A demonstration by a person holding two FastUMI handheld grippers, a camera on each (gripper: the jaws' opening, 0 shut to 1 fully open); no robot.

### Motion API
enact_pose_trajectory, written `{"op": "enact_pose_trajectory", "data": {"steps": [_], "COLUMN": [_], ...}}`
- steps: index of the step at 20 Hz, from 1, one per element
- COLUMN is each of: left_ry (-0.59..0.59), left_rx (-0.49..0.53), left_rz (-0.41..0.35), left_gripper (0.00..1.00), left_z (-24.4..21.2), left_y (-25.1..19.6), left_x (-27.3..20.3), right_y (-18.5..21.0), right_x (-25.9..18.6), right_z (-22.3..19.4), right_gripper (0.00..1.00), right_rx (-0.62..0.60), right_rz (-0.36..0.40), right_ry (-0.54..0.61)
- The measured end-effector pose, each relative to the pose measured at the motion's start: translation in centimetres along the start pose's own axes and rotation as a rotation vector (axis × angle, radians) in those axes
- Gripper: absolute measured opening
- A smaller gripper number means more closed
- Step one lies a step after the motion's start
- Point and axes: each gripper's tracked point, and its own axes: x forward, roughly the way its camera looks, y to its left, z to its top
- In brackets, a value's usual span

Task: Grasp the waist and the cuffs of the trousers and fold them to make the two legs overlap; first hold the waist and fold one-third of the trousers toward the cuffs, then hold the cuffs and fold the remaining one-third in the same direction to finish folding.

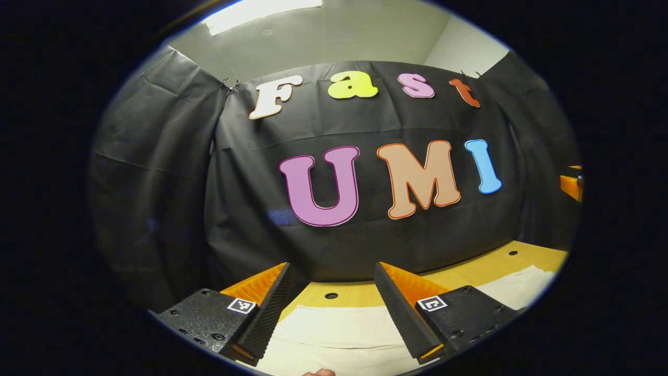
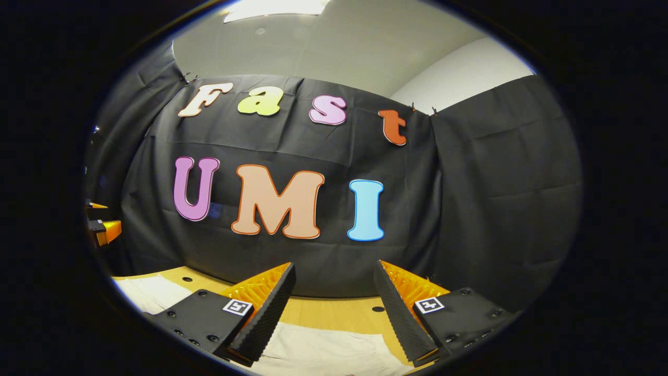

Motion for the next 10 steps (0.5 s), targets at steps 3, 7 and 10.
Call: {"op": "enact_pose_trajectory", "data": {"steps": [3,7,10], "left_ry": [0.004,0.023,0.058], "left_rx": [0.038,0.128,0.296], "left_rz": [-0.004,-0.067,-0.113], "left_gripper": [0.96,0.96,0.96], "left_z": [-0.6,-2.0,-4.0], "left_y": [0.7,0.9,1.9], "left_x": [-0.2,-0.9,-2.0], "right_y": [0.6,1.5,1.9], "right_x": [0.2,0.5,0.6], "right_z": [-0.2,-0.6,-1.0], "right_gripper": [0.96,0.97,0.97], "right_rx": [0.0,0.005,-0.005], "right_rz": [0.012,0.029,0.043], "right_ry": [0.002,0.012,0.013]}}
